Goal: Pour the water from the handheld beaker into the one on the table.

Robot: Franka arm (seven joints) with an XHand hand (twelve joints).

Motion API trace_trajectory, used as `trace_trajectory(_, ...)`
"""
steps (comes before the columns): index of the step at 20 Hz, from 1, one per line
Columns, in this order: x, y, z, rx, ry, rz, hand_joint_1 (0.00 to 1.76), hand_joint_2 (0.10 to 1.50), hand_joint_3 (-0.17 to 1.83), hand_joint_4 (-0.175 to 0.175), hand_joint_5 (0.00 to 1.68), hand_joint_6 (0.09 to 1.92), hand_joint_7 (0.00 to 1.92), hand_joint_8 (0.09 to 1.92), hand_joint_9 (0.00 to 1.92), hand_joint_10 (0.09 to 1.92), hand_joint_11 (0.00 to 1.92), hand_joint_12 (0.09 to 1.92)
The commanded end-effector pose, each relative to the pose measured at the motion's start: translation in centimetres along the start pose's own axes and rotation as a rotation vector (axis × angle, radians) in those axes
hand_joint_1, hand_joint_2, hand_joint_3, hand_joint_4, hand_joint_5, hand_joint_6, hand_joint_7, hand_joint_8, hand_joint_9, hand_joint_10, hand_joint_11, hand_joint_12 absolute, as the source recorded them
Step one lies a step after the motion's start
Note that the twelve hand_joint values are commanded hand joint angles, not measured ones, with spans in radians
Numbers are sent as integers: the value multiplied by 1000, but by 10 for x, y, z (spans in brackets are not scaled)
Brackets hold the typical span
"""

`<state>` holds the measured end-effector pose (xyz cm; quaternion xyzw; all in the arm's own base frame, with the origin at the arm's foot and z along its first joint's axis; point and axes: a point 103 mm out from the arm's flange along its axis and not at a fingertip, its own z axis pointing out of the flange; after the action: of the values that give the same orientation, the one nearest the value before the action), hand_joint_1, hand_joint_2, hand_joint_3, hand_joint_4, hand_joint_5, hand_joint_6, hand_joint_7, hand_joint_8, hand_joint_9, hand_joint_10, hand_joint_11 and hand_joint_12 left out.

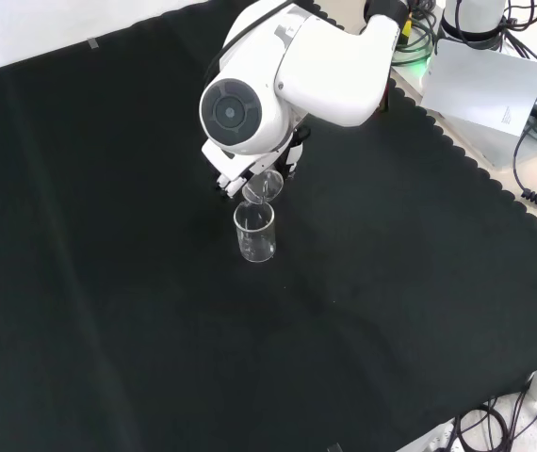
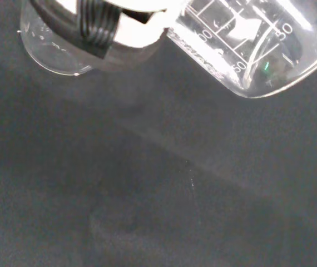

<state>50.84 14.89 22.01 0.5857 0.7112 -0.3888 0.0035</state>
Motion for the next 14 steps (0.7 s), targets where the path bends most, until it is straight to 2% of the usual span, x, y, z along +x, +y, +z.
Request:
trace_trajectory(1,1,0,0,18,-24,7,1413,1075,-175,-153,1068,859,1199,808,1334,505,956,927)
trace_trajectory(14,3,1,-3,50,-56,17,1413,1075,-175,-153,1068,859,1200,806,1337,499,959,923)
